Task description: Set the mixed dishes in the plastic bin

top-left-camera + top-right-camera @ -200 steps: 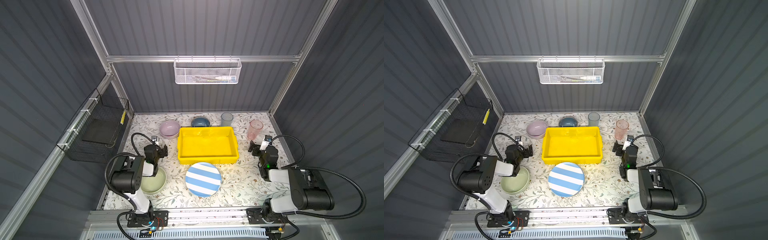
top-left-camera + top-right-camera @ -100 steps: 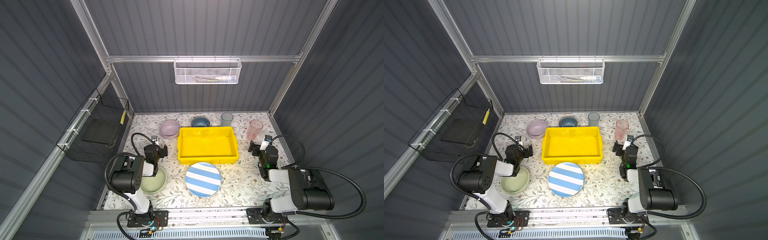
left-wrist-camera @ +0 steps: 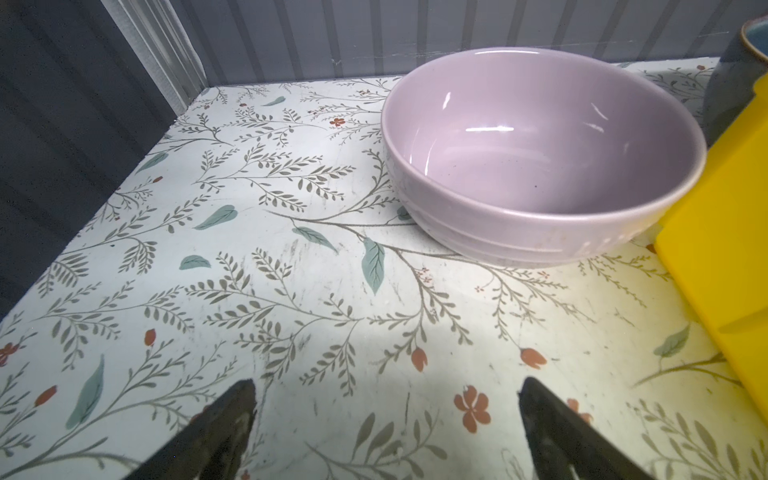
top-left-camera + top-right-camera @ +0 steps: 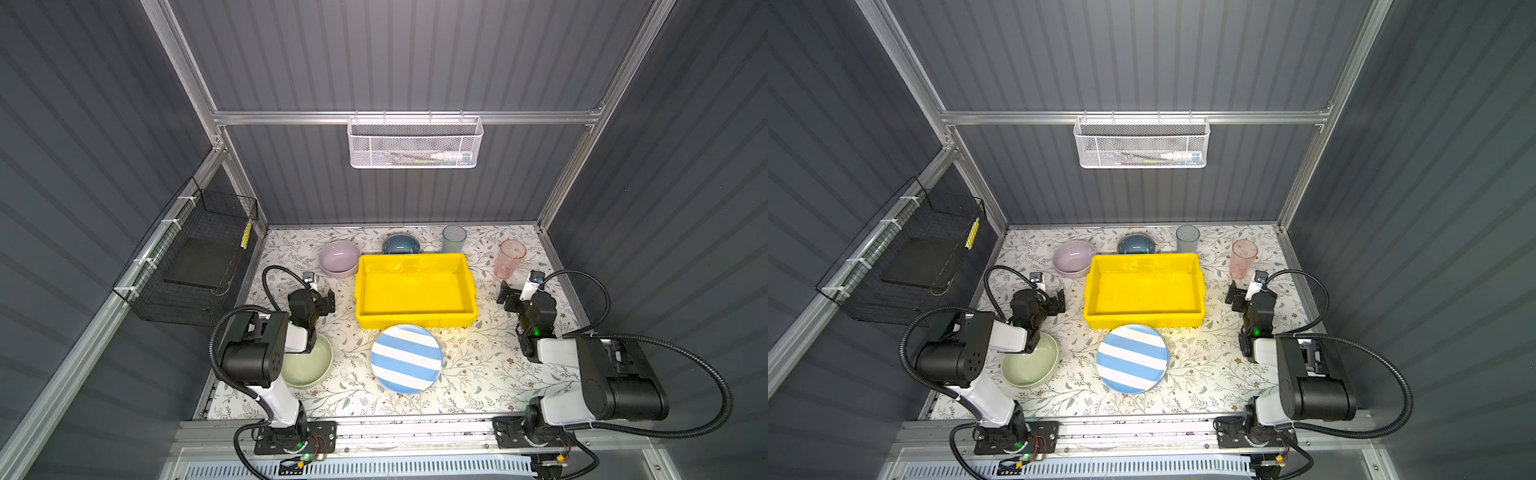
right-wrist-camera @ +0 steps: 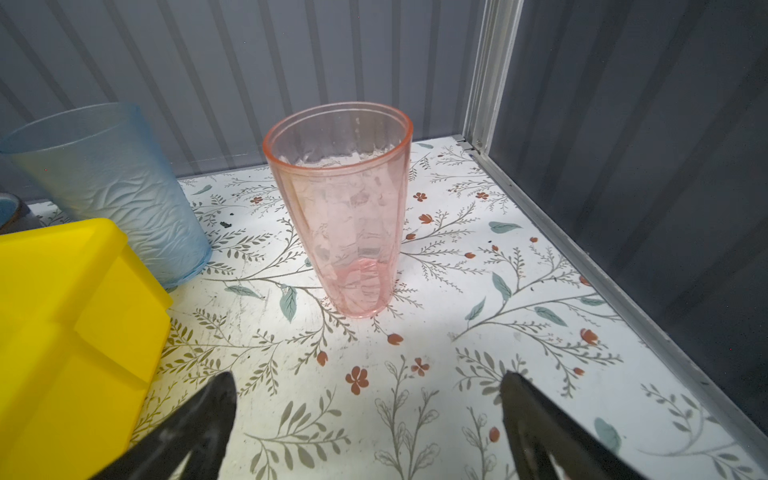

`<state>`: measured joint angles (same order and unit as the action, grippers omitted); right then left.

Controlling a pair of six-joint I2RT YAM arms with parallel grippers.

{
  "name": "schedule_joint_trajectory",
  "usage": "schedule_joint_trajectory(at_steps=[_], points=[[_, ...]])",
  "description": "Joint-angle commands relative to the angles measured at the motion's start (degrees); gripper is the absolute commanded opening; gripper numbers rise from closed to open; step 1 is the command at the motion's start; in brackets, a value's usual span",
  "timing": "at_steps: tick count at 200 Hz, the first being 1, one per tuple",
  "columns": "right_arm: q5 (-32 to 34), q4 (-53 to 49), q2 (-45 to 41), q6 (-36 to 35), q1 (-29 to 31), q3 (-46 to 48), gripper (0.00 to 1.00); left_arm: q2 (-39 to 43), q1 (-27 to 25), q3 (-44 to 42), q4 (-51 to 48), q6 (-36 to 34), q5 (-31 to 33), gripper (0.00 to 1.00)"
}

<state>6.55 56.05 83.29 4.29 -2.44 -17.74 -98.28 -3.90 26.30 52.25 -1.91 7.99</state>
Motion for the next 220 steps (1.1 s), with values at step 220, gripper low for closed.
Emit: schedule_joint_trajectory(at_steps=[220], points=[[-21.94,-77.99,-37.16,20.77,10.43,-22.01,0.93,33.56,-12.39,29.64,-89.98,21.65,-15.73,0.87]])
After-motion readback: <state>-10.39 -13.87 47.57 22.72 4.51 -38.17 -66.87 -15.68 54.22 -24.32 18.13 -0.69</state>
